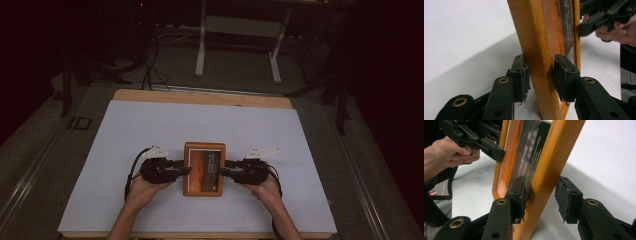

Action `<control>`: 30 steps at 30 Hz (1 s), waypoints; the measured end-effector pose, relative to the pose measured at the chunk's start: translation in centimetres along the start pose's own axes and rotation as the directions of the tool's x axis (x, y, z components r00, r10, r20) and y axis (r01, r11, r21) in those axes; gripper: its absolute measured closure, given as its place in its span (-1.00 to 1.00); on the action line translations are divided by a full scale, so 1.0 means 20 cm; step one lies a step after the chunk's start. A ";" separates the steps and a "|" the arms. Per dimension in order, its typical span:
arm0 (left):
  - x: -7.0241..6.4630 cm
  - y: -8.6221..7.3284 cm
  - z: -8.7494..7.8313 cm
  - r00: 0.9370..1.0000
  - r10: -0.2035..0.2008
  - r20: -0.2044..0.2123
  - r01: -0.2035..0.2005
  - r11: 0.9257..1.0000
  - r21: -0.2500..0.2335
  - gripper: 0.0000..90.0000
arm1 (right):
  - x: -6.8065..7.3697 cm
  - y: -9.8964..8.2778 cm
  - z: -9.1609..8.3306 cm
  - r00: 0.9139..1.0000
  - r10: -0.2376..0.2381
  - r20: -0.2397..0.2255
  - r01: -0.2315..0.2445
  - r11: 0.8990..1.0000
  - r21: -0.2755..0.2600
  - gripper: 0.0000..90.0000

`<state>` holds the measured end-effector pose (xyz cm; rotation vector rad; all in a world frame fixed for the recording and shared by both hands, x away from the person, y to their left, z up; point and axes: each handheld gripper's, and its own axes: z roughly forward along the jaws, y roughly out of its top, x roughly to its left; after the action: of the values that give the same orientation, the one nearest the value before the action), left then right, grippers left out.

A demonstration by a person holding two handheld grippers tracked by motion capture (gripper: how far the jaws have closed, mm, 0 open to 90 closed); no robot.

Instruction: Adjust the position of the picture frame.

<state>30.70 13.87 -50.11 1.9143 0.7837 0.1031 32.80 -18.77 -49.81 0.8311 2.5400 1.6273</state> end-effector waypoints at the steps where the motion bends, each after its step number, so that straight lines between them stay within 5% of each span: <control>1: 0.00 0.00 0.00 1.000 -0.001 0.000 0.001 1.000 -0.001 0.41 | 0.00 -0.01 0.02 1.000 0.008 -0.008 -0.008 1.000 0.011 0.35; 6: 0.02 0.01 0.04 0.999 -0.022 -0.024 0.022 1.000 -0.003 0.39 | -0.01 -0.02 0.07 1.000 0.025 -0.003 -0.025 0.998 0.063 0.24; 12: 0.03 0.01 0.04 0.999 -0.039 -0.028 0.039 0.999 0.008 0.38 | -0.03 -0.02 0.08 0.996 0.084 -0.007 -0.083 0.995 0.062 0.25; 19: 0.07 -0.02 0.07 0.993 -0.111 -0.036 0.112 0.993 0.027 0.29 | -0.05 -0.02 0.08 0.985 0.158 0.073 -0.163 0.985 0.062 0.30; 24: 0.12 -0.03 0.10 0.987 -0.158 -0.004 0.158 0.987 0.030 0.27 | -0.08 -0.03 0.11 0.976 0.207 0.068 -0.212 0.974 0.083 0.26; 30: 0.13 -0.02 0.14 0.986 -0.165 -0.003 0.165 0.985 0.038 0.22 | -0.09 -0.04 0.11 0.968 0.238 0.075 -0.245 0.965 0.095 0.24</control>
<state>33.73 13.27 -52.53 1.8770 0.9473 -0.0142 34.70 -17.98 -51.97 1.2254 2.5836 1.5066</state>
